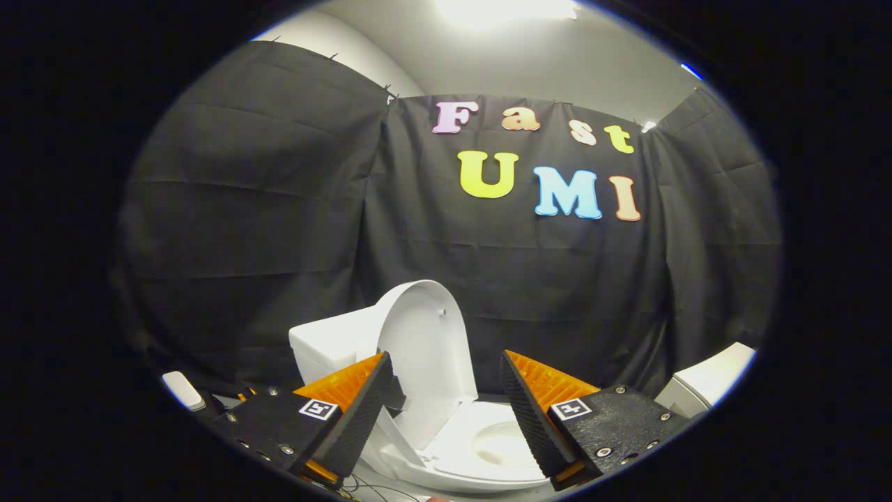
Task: Open the toilet lid.
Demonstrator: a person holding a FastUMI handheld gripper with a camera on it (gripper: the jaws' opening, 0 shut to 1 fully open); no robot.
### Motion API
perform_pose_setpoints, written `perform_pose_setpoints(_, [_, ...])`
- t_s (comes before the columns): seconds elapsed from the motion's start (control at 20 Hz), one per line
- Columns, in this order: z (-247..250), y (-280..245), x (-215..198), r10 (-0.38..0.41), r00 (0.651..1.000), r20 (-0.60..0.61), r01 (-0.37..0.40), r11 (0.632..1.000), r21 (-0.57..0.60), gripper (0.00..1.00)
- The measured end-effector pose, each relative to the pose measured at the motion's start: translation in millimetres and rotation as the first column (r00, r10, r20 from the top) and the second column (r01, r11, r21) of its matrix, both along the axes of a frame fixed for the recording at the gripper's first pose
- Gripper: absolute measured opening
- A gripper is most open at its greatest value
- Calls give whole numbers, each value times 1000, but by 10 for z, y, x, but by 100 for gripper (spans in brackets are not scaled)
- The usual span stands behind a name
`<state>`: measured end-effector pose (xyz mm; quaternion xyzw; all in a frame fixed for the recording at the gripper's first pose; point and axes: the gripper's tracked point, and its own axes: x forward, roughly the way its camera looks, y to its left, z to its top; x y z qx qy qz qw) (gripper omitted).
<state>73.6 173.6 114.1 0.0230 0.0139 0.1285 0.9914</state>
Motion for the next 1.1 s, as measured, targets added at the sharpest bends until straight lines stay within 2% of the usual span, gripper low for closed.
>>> perform_pose_setpoints(0.35, [-11, -702, -194, -118, 993, 18, 118, 993, 3, 95])
perform_pose_setpoints(1.1, [-183, -1652, -773, -276, 960, 45, 272, 959, 75, 95])
